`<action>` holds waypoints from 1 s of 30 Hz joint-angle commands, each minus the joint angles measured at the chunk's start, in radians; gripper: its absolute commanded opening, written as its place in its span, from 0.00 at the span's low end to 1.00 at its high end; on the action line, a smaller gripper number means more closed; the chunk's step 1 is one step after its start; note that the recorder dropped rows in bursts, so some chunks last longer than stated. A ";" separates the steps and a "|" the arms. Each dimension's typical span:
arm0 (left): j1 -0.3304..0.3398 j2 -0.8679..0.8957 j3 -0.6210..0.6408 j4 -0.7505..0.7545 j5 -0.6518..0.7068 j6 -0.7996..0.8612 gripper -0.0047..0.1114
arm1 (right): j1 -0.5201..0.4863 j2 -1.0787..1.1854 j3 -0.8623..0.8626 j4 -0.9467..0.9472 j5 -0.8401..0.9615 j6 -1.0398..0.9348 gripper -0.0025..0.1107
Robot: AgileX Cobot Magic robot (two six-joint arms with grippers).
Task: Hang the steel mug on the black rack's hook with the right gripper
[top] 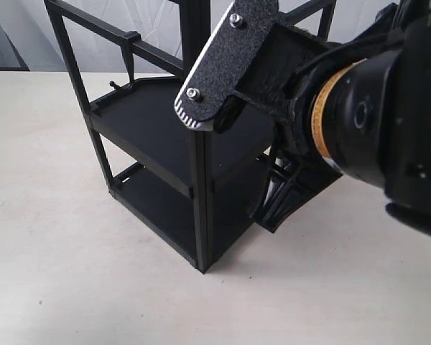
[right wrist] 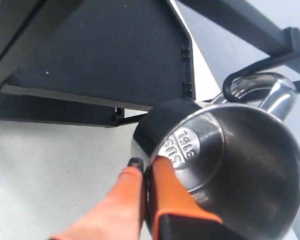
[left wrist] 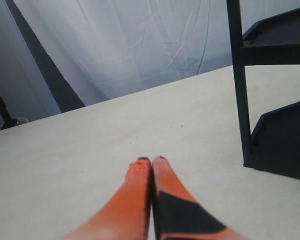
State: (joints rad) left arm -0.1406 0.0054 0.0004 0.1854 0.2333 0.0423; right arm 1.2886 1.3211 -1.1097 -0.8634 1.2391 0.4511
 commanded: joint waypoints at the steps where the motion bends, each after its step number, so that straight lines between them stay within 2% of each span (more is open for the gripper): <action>1: -0.034 -0.005 0.000 0.012 -0.012 -0.001 0.05 | 0.008 0.009 -0.011 0.001 -0.018 0.024 0.01; 10: -0.034 -0.005 0.000 0.016 -0.014 -0.001 0.05 | 0.008 0.127 -0.011 0.057 -0.018 0.066 0.01; 30: -0.034 -0.005 0.000 0.016 -0.007 -0.001 0.05 | 0.008 0.161 -0.011 0.192 -0.018 0.102 0.01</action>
State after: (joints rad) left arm -0.1681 0.0054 0.0004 0.2009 0.2315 0.0423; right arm 1.2903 1.4701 -1.1249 -0.7906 1.2562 0.5634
